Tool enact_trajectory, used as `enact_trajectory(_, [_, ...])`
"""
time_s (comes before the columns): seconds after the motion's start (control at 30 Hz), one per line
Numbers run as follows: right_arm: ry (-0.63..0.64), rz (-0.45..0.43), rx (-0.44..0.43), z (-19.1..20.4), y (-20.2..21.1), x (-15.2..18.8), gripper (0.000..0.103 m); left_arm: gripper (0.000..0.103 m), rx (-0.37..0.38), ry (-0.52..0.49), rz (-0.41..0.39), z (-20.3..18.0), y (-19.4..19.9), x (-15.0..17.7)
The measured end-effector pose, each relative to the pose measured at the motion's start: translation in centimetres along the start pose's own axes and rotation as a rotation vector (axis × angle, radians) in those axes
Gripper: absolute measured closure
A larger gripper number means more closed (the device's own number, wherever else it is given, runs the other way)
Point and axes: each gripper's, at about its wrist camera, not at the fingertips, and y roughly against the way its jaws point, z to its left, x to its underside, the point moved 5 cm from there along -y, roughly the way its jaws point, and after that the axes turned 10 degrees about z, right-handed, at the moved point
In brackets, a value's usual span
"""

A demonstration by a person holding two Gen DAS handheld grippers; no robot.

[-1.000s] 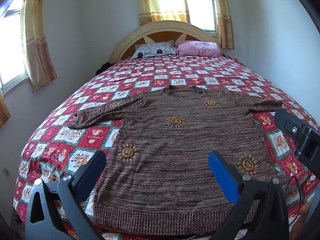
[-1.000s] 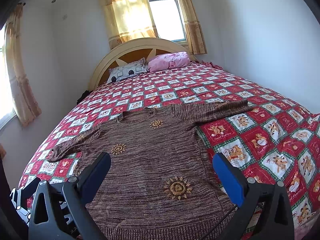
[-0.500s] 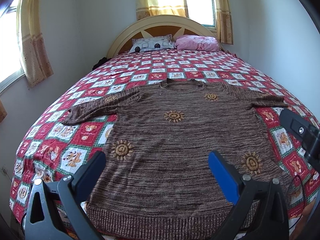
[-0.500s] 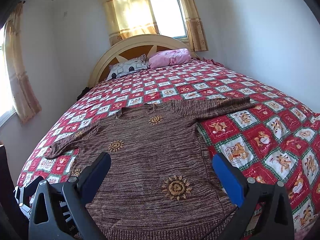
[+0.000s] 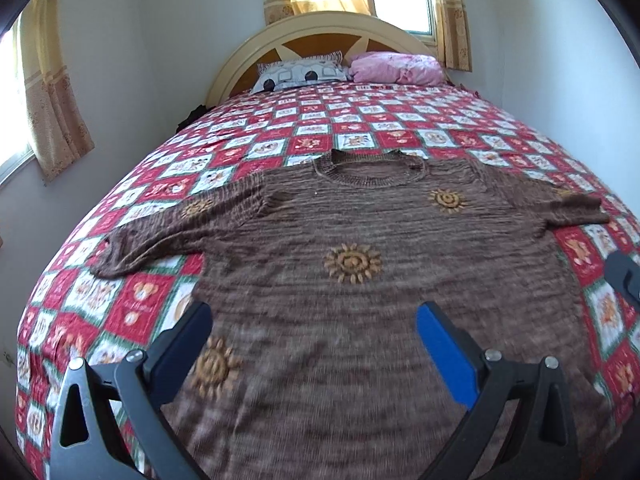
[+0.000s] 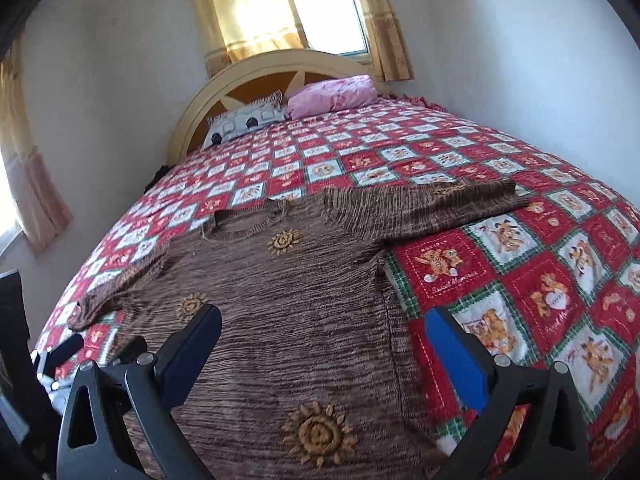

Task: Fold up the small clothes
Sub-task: 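Grasp the sweater sleeve nearest the right gripper and lift it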

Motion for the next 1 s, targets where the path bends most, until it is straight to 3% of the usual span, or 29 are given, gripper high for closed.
enact_trajectory(0.13, [-0.041,0.026,0.009,-2.8,-1.9,-1.0,0.001,0.000,0.029,-0.030,0.017,-0.5,-2.2,-1.7])
enact_trajectory(0.3, [-0.199,-0.050,0.094,-11.7,-1.2,-4.4,0.001,0.000,0.049,0.000,-0.026,1.0,-4.4,-4.4])
enact_trajectory(0.37, [-0.293,-0.080,0.130,-16.3,-0.7,-6.1,0.007,0.000,0.021,0.030,-0.038,1.9,-5.6,-5.1])
enact_trajectory(0.43, [-0.405,-0.066,0.132,-20.7,-1.2,-7.8,0.022,0.000,0.008,0.061,-0.032,2.8,-6.9,-5.1])
enact_trajectory(0.57, [-0.554,-0.026,0.115,-26.4,-3.8,-10.3,0.028,0.000,0.032,0.111,0.036,3.3,-9.4,-4.0])
enact_trajectory(0.6, [-0.542,-0.012,0.126,-26.8,-4.8,-10.9,0.029,0.000,0.055,0.127,0.085,3.4,-10.1,-3.8])
enact_trajectory(0.7, [-0.484,0.035,0.192,-27.5,-8.0,-12.2,0.030,0.000,0.088,0.177,0.100,4.1,-10.3,-3.6])
enact_trajectory(0.83, [-0.506,0.119,0.186,-28.1,-12.2,-12.3,0.040,0.000,0.123,0.240,0.168,4.9,-11.5,-2.9])
enact_trajectory(1.0, [-0.340,0.149,0.284,-26.7,-13.8,-12.8,0.041,0.000,0.135,0.247,0.155,5.0,-11.2,-2.7])
